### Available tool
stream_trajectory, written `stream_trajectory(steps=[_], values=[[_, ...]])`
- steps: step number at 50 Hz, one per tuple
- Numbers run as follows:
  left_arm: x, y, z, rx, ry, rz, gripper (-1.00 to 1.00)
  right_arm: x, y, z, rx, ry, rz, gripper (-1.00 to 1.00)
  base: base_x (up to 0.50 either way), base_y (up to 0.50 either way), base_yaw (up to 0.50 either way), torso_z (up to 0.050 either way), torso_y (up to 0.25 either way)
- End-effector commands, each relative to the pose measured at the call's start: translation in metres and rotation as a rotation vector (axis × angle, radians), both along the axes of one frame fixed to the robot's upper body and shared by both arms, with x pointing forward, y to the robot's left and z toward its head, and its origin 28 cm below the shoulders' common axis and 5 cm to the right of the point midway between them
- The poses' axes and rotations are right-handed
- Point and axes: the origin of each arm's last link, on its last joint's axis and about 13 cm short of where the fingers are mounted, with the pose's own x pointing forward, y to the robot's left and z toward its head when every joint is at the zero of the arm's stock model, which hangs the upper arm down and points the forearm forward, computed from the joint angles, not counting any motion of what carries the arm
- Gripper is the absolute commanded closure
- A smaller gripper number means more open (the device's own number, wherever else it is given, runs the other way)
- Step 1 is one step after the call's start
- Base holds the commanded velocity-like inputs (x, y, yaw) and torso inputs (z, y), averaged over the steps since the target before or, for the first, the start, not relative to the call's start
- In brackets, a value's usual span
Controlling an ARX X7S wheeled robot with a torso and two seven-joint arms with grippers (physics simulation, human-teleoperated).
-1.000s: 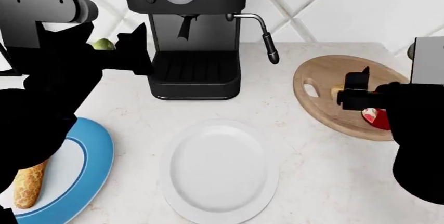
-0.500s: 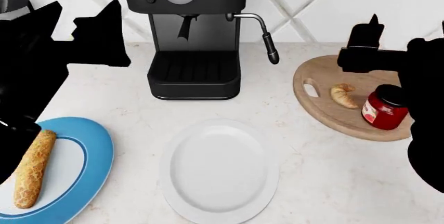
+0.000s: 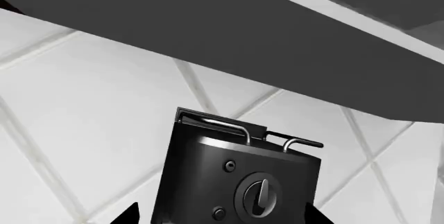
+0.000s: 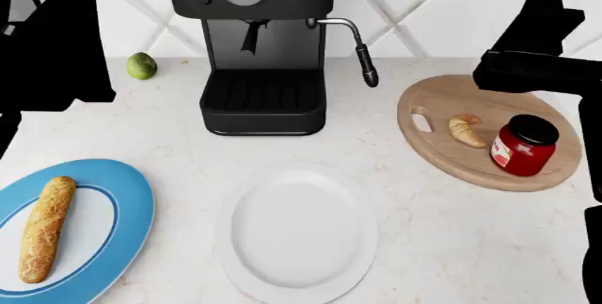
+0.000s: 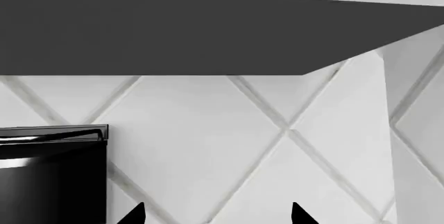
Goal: From the different types of pastries on the counter, select a croissant and place it on the cutting board. Then retrieve a jar of jam from the cabinet and place it alongside the croissant on the cutting board.
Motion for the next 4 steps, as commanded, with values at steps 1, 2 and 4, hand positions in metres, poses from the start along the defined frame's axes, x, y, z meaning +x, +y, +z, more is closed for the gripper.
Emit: stream_trajectory(steps=[1, 2, 4], values=[[-0.0226, -0.0018, -0.0091, -0.021, -0.063, -0.006, -1.00, -0.0288, 0.0037, -0.0069, 0.033, -0.105, 0.077, -1.00, 0.00, 0.00, 0.00, 0.000, 0.000], [-0.0245, -0.0020, -0.0108, -0.019, -0.067, -0.008, -1.00, -0.0299, 0.0043, -0.0080, 0.029, -0.109, 0.079, -1.00, 0.00, 0.00, 0.00, 0.000, 0.000], [-0.0283, -0.0018, -0.0142, -0.018, -0.079, -0.010, -1.00, -0.0319, 0.0053, -0.0106, 0.025, -0.113, 0.085, -1.00, 0.00, 0.00, 0.00, 0.000, 0.000]])
